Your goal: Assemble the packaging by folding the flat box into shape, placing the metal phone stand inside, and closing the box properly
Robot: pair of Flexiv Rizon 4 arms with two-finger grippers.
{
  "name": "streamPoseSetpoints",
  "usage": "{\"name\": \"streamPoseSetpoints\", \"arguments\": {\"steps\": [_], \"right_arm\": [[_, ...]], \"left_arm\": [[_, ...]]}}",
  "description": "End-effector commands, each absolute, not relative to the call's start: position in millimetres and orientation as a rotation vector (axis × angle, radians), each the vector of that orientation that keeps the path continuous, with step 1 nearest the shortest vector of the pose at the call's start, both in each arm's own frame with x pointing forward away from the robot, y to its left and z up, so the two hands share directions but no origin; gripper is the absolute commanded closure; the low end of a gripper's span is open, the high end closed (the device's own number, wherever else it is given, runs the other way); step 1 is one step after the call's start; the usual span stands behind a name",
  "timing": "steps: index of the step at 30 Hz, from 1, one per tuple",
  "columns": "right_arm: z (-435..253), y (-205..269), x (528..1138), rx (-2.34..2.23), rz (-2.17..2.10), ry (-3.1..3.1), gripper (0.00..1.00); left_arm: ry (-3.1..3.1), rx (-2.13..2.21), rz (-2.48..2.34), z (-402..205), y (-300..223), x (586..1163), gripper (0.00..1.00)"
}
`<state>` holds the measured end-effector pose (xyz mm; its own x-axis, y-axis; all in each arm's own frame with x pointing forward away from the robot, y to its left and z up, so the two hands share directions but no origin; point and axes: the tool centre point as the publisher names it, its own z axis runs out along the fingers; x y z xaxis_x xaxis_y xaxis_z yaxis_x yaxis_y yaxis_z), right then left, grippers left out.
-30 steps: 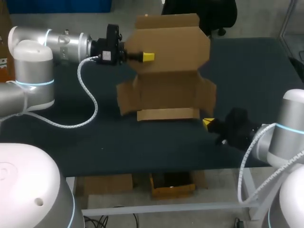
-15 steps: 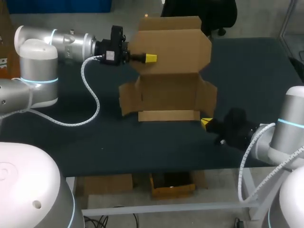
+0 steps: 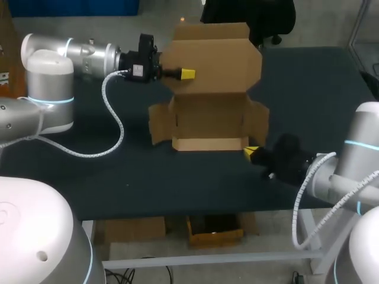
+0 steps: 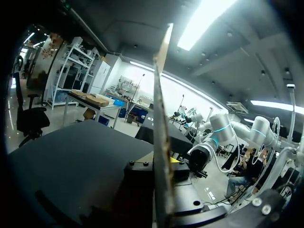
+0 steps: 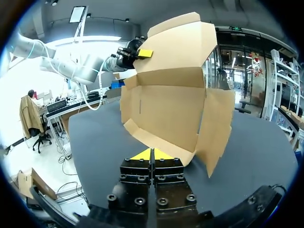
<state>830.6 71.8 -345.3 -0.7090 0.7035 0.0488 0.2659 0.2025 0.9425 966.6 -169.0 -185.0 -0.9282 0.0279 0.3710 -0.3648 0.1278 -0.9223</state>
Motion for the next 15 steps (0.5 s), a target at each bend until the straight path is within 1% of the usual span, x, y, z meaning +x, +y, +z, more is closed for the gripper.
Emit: {"name": "streamPoseSetpoints", "arguments": {"steps": [1, 9, 15], "right_arm": [[-356, 92, 836, 0.912, 1.523, 2.051, 1.00], [-367, 119, 851, 0.933, 1.507, 2.017, 1.00], [-373, 130, 865, 0.953, 1.493, 2.003, 1.00]], "left_arm": [[-2.106, 0.322, 1.868, -187, -169, 969, 1.00], [-2.106, 0.322, 1.868, -187, -169, 969, 1.00], [-2.106, 0.322, 1.868, -187, -169, 969, 1.00]]}}
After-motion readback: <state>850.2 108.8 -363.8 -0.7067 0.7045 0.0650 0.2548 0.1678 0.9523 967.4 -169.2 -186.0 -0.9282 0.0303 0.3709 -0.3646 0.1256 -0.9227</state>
